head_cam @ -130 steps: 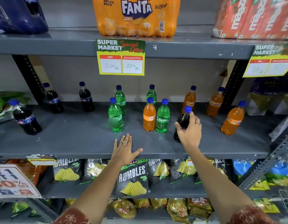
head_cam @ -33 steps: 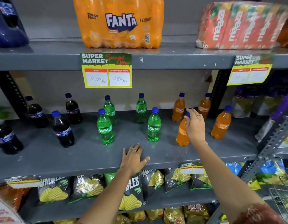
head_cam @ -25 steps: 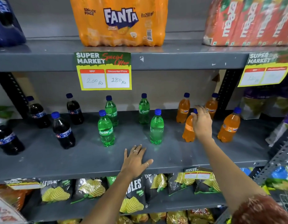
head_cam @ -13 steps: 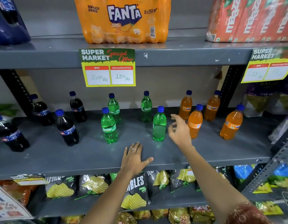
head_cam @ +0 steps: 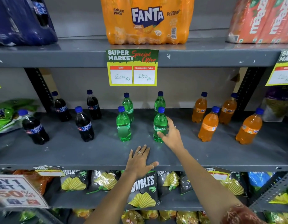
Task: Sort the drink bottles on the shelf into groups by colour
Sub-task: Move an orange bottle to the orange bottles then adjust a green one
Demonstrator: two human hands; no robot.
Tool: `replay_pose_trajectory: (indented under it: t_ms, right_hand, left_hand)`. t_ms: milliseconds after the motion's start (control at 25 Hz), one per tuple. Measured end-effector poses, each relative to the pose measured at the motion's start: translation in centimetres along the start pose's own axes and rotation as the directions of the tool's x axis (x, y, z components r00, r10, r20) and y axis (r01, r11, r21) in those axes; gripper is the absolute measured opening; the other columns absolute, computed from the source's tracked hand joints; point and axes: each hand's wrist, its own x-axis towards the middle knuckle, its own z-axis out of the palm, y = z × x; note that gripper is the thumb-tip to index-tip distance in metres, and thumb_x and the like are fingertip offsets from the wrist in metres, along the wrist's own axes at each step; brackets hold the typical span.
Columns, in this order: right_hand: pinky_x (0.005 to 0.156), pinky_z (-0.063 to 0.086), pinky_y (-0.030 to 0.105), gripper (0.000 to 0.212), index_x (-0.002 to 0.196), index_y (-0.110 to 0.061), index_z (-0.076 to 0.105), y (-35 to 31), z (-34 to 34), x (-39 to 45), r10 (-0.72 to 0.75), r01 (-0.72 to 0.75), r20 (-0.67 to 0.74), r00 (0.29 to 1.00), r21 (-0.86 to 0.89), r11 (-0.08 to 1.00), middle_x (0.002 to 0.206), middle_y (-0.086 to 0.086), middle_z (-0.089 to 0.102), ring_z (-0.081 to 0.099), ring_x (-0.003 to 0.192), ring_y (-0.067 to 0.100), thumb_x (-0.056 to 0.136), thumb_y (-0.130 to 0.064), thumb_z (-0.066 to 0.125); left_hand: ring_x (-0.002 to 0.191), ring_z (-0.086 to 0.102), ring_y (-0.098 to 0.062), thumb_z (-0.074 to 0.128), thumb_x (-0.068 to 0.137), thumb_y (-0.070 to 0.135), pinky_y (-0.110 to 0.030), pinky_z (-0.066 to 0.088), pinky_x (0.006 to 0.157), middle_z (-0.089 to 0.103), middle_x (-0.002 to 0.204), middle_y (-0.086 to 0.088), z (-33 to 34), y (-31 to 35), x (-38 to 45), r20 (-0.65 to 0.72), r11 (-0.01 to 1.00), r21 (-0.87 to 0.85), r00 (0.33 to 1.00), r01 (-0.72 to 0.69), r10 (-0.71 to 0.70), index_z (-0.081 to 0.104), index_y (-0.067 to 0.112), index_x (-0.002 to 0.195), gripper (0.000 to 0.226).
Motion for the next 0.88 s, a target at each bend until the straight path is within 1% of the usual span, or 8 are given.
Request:
replay_pose_trajectory:
  t_ms: [120, 240, 360, 480, 560, 640, 800, 880]
  right_hand:
    - [0.1, 0.043, 0.05, 0.074, 0.139, -0.019, 0.028, 0.4, 0.1, 0.4, 0.014, -0.014, 0.01, 1.0, 0.059, 0.998, 0.127, 0.013, 0.058, 0.051, 0.118, 0.029, 0.078, -0.014, 0.069]
    - [0.097, 0.046, 0.046, 0.052, 0.13, -0.012, 0.043, 1.9, -0.5, -0.2, 0.038, -0.022, -0.21, 0.977, 0.075, 0.997, 0.127, 0.014, 0.057, 0.053, 0.114, 0.027, 0.082, -0.011, 0.063]
    - [0.078, 0.047, 0.039, 0.027, 0.108, -0.009, 0.054, 2.8, -1.8, -1.1, 0.093, -0.042, -0.505, 0.858, 0.111, 0.993, 0.105, 0.013, 0.062, 0.058, 0.094, 0.03, 0.082, -0.003, 0.057]
    - [0.069, 0.038, 0.033, 0.02, 0.097, -0.008, 0.048, 3.9, -3.9, -1.5, 0.204, -0.105, -0.653, 0.729, 0.188, 0.977, 0.092, 0.011, 0.053, 0.055, 0.084, 0.033, 0.08, -0.001, 0.058]
    - [0.072, 0.041, 0.036, 0.026, 0.099, -0.006, 0.044, 5.2, -5.3, -1.6, 0.287, -0.161, -0.671, 0.683, 0.246, 0.956, 0.097, 0.016, 0.052, 0.055, 0.088, 0.035, 0.079, -0.001, 0.061]
    - [0.082, 0.044, 0.044, 0.038, 0.107, -0.004, 0.041, 6.6, -6.2, -1.5, 0.355, -0.218, -0.637, 0.684, 0.287, 0.933, 0.109, 0.022, 0.051, 0.053, 0.097, 0.037, 0.077, -0.001, 0.065]
    - [0.104, 0.036, 0.043, 0.068, 0.134, -0.005, 0.028, 8.1, -7.0, -0.8, 0.411, -0.292, -0.49, 0.769, 0.302, 0.907, 0.141, 0.02, 0.037, 0.038, 0.129, 0.035, 0.079, -0.006, 0.068]
    - [0.107, 0.031, 0.043, 0.075, 0.141, -0.008, 0.019, 8.2, -7.2, -0.3, 0.418, -0.301, -0.436, 0.797, 0.314, 0.9, 0.148, 0.017, 0.03, 0.032, 0.135, 0.033, 0.082, -0.008, 0.066]
  left_hand:
    - [0.146, 0.001, -0.021, 0.039, 0.089, 0.059, -0.049, -0.003, 0.117, 0.007, 0.159, -0.002, -0.3, 0.2, 0.4, -0.017, 0.999, 0.032, 1.0, 0.01, -0.01, 0.015, 0.017, 0.147, 0.076]
    - [0.145, 0.003, -0.027, 0.037, 0.091, 0.055, -0.05, 0.001, 0.117, 0.009, 0.158, -0.006, -0.3, 0.6, 0.5, -0.044, 0.998, 0.068, 0.999, 0.013, -0.01, 0.02, 0.017, 0.145, 0.068]
    - [0.145, 0.006, -0.027, 0.036, 0.095, 0.047, -0.047, 0.004, 0.118, 0.013, 0.157, -0.009, -0.3, 0.7, 0.6, -0.092, 0.998, 0.055, 0.996, 0.003, 0.002, 0.026, 0.016, 0.144, 0.058]
    - [0.145, 0.009, -0.024, 0.036, 0.097, 0.039, -0.044, 0.004, 0.118, 0.017, 0.157, -0.008, 0.1, 2.0, 1.3, -0.083, 0.996, 0.026, 0.993, -0.081, 0.083, 0.029, 0.016, 0.142, 0.051]
    - [0.145, 0.01, -0.024, 0.036, 0.098, 0.035, -0.043, 0.004, 0.118, 0.018, 0.157, -0.008, 0.6, 3.2, 1.8, -0.071, 0.992, 0.016, 0.989, -0.126, 0.127, 0.03, 0.016, 0.143, 0.049]
    - [0.145, 0.01, -0.023, 0.036, 0.098, 0.034, -0.043, 0.004, 0.118, 0.017, 0.157, -0.007, 0.9, 4.2, 2.2, -0.06, 0.988, 0.016, 0.987, -0.151, 0.152, 0.03, 0.017, 0.143, 0.048]
    - [0.145, 0.009, -0.022, 0.036, 0.099, 0.032, -0.043, 0.004, 0.118, 0.017, 0.157, -0.006, 1.0, 5.0, 3.1, -0.04, 0.983, 0.011, 0.982, -0.182, 0.182, 0.029, 0.016, 0.143, 0.048]
    - [0.145, 0.009, -0.022, 0.036, 0.099, 0.032, -0.042, 0.003, 0.118, 0.016, 0.157, -0.006, 1.0, 5.2, 3.5, -0.031, 0.981, 0.003, 0.981, -0.193, 0.193, 0.029, 0.016, 0.143, 0.048]
